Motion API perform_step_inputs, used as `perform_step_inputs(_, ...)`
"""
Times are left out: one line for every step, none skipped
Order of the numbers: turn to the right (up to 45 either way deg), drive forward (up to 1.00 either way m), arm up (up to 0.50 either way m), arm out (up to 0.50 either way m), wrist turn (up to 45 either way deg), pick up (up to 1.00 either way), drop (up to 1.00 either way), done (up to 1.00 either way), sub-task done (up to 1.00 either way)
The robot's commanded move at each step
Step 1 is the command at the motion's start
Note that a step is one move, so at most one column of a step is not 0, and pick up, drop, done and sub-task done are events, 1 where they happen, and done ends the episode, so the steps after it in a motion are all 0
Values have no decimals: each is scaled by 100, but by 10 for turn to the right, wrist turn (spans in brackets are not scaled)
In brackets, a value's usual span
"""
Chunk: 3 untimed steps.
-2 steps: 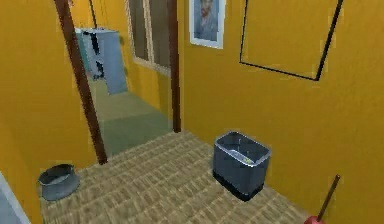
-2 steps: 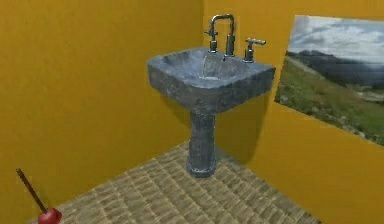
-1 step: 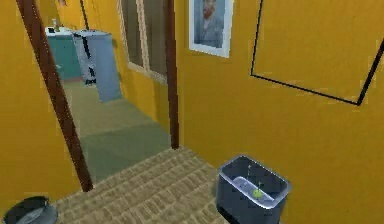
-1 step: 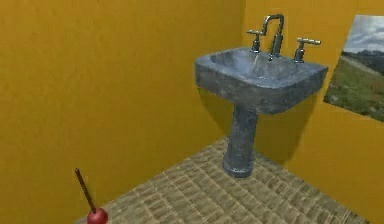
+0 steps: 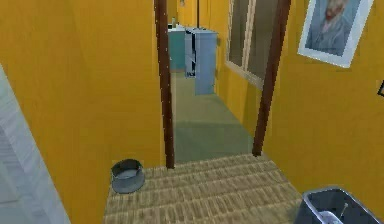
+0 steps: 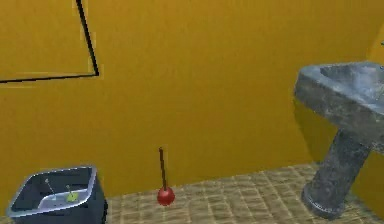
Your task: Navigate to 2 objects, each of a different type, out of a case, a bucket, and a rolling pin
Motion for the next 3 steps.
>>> perform_step_inputs(0, 55, 0, 0, 0, 0, 0, 0, 0)
perform_step_inputs(-330, 0, 0, 0, 0, 0, 0, 0, 0)
perform_step_inputs(0, 0, 0, 0, 0, 0, 0, 100, 0)
